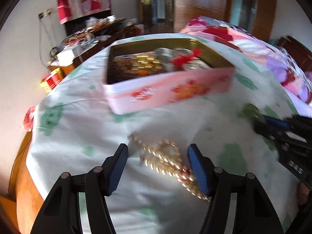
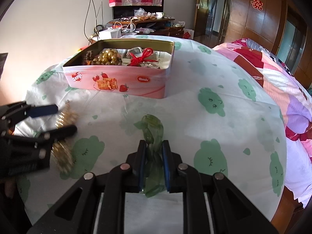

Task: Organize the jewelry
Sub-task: 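Grasp the pearl necklace with the left tool while the right tool holds the jade bangle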

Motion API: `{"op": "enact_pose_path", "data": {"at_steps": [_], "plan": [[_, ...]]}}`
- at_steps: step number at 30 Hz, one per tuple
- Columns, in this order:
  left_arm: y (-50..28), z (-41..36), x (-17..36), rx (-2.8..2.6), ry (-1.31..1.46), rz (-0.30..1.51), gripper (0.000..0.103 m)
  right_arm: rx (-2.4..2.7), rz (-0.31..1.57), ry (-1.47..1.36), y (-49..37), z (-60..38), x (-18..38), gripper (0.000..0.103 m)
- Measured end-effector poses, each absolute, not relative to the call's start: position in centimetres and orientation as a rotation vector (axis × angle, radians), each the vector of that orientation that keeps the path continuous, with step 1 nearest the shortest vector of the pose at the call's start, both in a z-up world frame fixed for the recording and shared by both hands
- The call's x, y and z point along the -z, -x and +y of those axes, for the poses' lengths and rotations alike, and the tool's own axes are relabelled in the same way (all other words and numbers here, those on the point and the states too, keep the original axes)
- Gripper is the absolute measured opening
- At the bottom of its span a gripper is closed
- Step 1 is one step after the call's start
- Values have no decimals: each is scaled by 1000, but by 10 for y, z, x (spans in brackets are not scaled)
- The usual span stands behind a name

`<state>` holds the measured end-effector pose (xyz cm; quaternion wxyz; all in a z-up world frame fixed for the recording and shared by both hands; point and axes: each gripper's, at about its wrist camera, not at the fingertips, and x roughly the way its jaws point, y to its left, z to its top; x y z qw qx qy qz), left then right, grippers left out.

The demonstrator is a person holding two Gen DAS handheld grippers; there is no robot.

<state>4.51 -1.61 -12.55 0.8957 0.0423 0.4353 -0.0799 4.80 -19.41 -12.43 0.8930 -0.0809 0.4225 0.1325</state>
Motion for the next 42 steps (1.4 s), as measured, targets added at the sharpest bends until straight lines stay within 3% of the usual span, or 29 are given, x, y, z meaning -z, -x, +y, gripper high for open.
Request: {"op": "enact_pose_path", "data": {"at_steps": [11,31,34,35,36,38,40,42], "plan": [[-43,-6,117,177,26,925,63,-276,878,158,-48,-197,125,19],[-30,-16,124,208,-72,954,62,-293,858,142,-42,-199,122,19],[-36,-14,125,203,-80,935,54,-292,859,144,-42,-199,122,19],[-39,-12,124,208,-72,928,42,-291,859,145,-42,-199,122,19],[-41,-11,124,211,-70,923,39,-291,859,146,-42,-199,122,19],[-45,-11,123,223,-63,919,14,-291,860,146,-42,-198,122,19],[-47,-9,123,252,-36,923,6,-290,861,150,-42,-198,123,19],[-46,-9,122,262,-28,918,6,-289,858,153,-41,-198,122,19]]}}
